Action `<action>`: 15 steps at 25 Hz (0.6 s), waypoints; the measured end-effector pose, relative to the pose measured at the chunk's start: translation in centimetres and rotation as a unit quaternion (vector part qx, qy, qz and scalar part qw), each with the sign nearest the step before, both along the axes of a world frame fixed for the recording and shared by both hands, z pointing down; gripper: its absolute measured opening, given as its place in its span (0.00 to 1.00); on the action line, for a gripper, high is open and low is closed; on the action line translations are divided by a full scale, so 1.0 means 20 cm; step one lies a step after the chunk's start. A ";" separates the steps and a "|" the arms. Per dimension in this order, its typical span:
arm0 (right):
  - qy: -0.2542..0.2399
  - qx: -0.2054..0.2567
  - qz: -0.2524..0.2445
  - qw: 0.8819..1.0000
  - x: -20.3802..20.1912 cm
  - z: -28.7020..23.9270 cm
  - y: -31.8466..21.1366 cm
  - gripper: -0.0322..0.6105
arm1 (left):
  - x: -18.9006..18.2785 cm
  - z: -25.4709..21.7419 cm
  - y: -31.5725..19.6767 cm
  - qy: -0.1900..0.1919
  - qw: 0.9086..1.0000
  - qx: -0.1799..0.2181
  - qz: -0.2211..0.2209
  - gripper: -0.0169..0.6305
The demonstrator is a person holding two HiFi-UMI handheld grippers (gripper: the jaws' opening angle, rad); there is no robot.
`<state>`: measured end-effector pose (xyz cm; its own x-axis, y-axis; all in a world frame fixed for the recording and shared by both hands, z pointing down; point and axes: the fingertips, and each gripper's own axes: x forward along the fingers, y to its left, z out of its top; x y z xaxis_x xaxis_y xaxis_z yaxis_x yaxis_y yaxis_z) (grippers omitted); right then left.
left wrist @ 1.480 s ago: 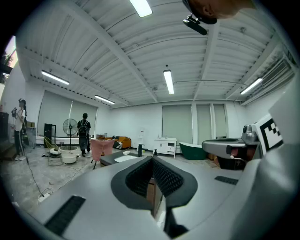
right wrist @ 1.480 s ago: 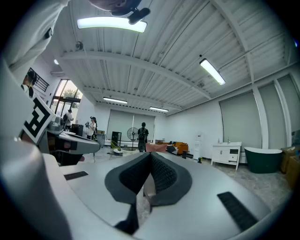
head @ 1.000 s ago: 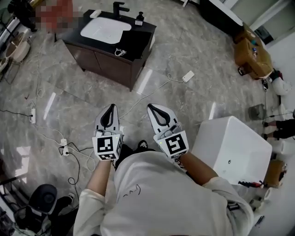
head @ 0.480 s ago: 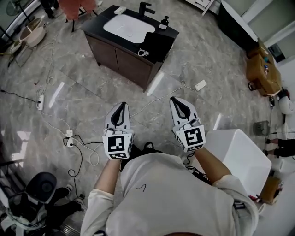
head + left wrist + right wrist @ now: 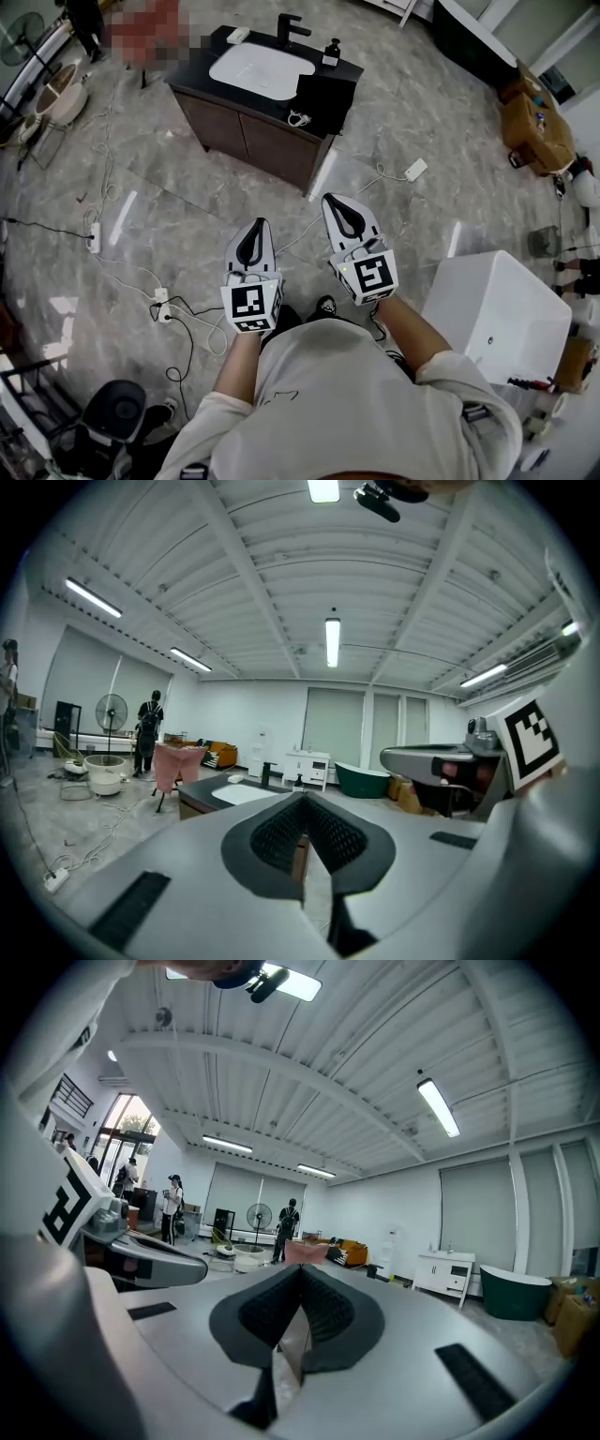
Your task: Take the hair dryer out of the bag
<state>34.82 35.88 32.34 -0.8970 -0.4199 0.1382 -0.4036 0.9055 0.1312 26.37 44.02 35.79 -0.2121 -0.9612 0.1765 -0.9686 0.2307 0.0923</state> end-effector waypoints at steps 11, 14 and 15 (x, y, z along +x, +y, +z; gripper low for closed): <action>0.024 -0.033 0.035 0.999 -0.24 0.17 0.02 0.13 | -0.28 0.13 -0.02 0.015 0.998 -0.035 0.050 0.14; 0.026 -0.042 0.034 0.998 -0.33 0.21 -0.06 0.13 | -0.36 0.16 -0.11 0.012 0.998 -0.040 0.054 0.14; 0.025 -0.045 0.033 0.998 -0.37 0.23 -0.10 0.13 | -0.40 0.18 -0.15 0.012 0.998 -0.043 0.054 0.14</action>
<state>27.40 33.95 36.93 -0.8590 -0.4608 0.2230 -0.4570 0.8866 0.0718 18.42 41.11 39.29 -0.1033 -0.9593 0.2629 -0.9859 0.1337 0.1005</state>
